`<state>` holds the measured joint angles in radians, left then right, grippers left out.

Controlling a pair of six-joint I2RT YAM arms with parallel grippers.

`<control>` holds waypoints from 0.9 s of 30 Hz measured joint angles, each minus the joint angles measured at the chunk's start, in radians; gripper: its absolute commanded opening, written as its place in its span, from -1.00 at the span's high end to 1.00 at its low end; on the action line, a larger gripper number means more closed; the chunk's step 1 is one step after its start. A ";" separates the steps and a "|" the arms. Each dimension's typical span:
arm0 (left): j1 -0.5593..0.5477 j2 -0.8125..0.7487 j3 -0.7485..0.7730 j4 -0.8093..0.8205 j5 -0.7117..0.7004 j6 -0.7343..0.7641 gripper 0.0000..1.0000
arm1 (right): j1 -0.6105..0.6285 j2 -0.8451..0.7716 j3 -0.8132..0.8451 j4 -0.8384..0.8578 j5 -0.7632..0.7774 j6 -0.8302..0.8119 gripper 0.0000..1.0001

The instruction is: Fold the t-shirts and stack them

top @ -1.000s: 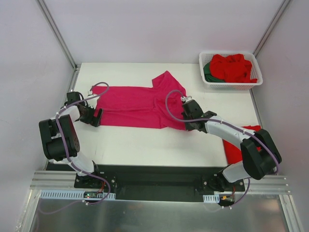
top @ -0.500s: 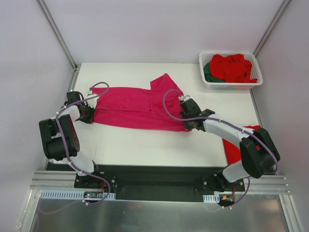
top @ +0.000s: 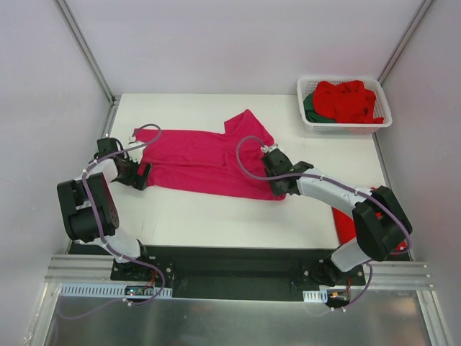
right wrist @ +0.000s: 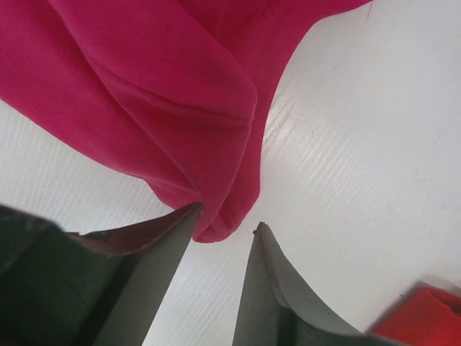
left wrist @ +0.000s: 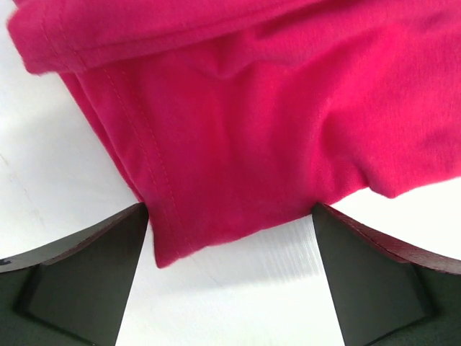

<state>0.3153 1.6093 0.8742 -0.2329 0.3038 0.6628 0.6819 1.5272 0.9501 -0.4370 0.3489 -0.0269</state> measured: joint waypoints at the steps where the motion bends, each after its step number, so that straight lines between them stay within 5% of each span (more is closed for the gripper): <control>1: 0.000 -0.006 -0.004 -0.007 -0.001 0.004 -0.99 | 0.008 0.000 0.011 -0.010 0.023 0.000 0.18; 17: 0.000 -0.100 0.156 -0.160 -0.016 -0.015 -0.99 | 0.038 -0.018 0.096 0.048 0.102 -0.035 0.24; 27: 0.000 0.094 0.319 -0.159 0.095 -0.112 -0.99 | 0.036 0.130 0.206 0.173 -0.059 -0.072 0.30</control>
<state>0.3149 1.7035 1.1931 -0.3920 0.3988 0.5507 0.7181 1.6577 1.1564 -0.2642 0.2897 -0.0986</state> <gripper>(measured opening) 0.992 0.354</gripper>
